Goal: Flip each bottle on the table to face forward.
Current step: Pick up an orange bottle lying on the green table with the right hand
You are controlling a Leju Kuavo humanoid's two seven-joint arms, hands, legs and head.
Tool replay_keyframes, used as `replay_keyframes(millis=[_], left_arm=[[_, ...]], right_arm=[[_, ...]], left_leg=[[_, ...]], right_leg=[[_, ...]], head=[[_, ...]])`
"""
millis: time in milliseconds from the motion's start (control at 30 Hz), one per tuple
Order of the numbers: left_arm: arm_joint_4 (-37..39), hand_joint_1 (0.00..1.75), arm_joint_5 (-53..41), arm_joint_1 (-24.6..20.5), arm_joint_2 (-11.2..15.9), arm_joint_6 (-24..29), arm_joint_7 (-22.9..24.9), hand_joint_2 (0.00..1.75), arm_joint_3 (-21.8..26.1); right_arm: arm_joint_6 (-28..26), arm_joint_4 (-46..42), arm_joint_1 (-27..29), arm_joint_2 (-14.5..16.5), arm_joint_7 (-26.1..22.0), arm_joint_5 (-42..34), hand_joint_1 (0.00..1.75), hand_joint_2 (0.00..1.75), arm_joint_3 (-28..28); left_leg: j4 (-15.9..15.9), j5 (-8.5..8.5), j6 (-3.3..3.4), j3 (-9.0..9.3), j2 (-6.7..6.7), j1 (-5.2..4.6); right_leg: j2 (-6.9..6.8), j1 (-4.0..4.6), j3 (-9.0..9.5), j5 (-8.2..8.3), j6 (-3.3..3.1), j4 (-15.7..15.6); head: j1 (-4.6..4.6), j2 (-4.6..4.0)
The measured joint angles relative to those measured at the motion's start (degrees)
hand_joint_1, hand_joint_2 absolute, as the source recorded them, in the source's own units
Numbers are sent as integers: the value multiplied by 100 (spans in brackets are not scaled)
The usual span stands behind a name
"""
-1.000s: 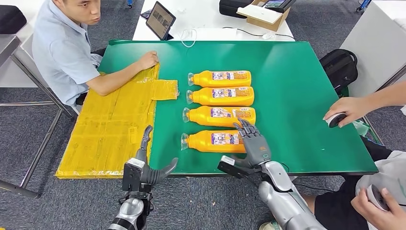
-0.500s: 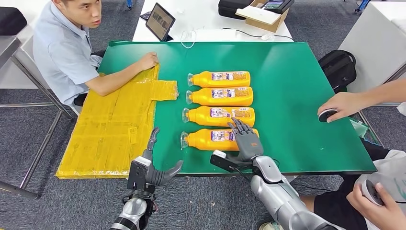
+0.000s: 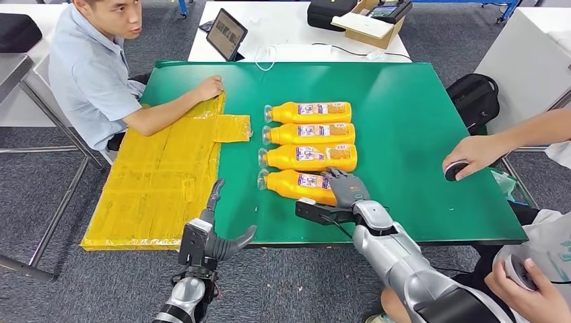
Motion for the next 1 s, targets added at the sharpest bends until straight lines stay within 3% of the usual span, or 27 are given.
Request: replay_keyframes(millis=[767, 833, 933, 1000], left_arm=[[-155, 0, 69, 158, 106, 118, -30, 175, 59], [-298, 0, 304, 263, 124, 3, -33, 175, 127], [-963, 0, 1595, 715, 72, -597, 241, 175, 300], [-1268, 0, 2079, 937, 45, -768, 396, 175, 318]], right_arm=[[52, 112, -3, 95, -935, -851, 175, 175, -12], [36, 24, 126, 145, -1368, -1385, 175, 175, -130], [-4, -1323, 1179, 504, -2212, -3467, 175, 175, -671], [-110, -2180, 1783, 696, -2328, -4156, 175, 175, -829]], left_leg=[[-1, -11, -9, 10, 9, 3], [-2, -23, -17, 30, 23, 5], [-3, -28, -23, 18, 24, 13], [-3, -23, -22, -17, 18, 16]], right_leg=[[8, 5, 8, -2, 1, 0], [20, 8, 21, -5, -3, 0], [24, 14, 14, -12, -10, 2], [20, 16, -15, -13, -9, 4]], head=[[2, 0], [2, 0], [1, 0], [-1, 0]])
